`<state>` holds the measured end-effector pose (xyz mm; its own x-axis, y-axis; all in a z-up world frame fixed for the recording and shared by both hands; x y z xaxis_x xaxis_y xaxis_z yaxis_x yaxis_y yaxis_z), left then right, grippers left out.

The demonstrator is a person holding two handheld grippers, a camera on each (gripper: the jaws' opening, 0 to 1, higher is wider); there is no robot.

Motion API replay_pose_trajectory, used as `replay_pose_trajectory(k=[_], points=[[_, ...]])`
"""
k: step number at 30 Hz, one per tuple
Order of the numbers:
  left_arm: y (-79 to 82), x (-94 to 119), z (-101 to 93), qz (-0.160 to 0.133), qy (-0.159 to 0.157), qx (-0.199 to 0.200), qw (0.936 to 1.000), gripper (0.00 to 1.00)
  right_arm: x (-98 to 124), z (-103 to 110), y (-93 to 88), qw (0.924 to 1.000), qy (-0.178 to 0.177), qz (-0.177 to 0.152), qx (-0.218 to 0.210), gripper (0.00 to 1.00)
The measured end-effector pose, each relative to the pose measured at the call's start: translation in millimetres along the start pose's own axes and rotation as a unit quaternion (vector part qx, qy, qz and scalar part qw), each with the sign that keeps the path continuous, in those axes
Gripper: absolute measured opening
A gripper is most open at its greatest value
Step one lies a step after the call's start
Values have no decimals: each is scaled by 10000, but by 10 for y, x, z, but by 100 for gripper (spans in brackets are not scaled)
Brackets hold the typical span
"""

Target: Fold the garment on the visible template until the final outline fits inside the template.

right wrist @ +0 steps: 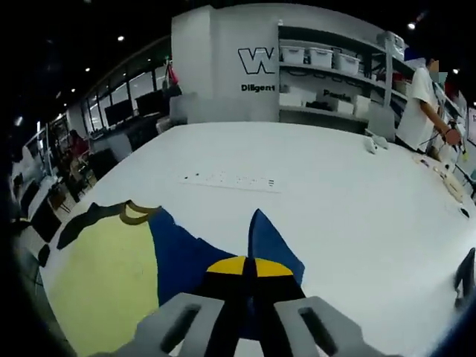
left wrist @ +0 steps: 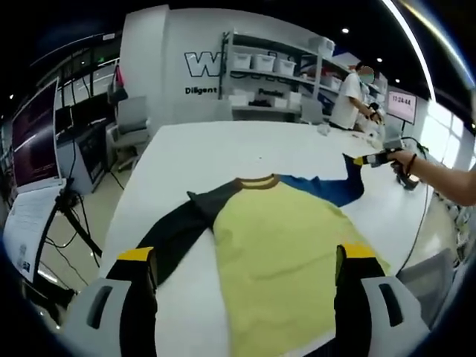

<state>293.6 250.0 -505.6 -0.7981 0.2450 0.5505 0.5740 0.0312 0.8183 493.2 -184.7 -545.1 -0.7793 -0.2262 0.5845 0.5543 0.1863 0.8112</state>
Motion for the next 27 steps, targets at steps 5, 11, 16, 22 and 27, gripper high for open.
replay_pose_trajectory(k=[5, 11, 16, 22, 27], points=[[-38, 26, -23, 72, -86, -64, 9999, 99, -34, 331, 125, 9996, 249, -74, -76, 0], [-64, 63, -15, 118, -142, -132, 9997, 99, -73, 719, 258, 9981, 575, -202, -87, 0], [-74, 73, -16, 152, -159, -158, 9996, 99, -113, 1008, 358, 9967, 752, -295, -115, 0], [-63, 60, -37, 165, -220, -203, 9994, 99, -177, 1352, 439, 9945, 978, -356, -131, 0], [-70, 49, -48, 210, -272, -225, 9992, 98, -265, 1662, 498, 9930, 1116, -364, -133, 0]])
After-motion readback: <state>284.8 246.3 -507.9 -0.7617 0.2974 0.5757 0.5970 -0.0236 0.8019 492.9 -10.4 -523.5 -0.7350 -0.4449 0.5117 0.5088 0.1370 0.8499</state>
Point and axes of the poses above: the point that each gripper's makers call its tool centre point, and the gripper's own axes: x roughly backward along the fingers, z roughly to its left, y roughly out of its top, the point moved 3 cm from there along x, roughly backward along the fingers, and after that the axes turned 6 degrees about x, right-handed, at the moved point
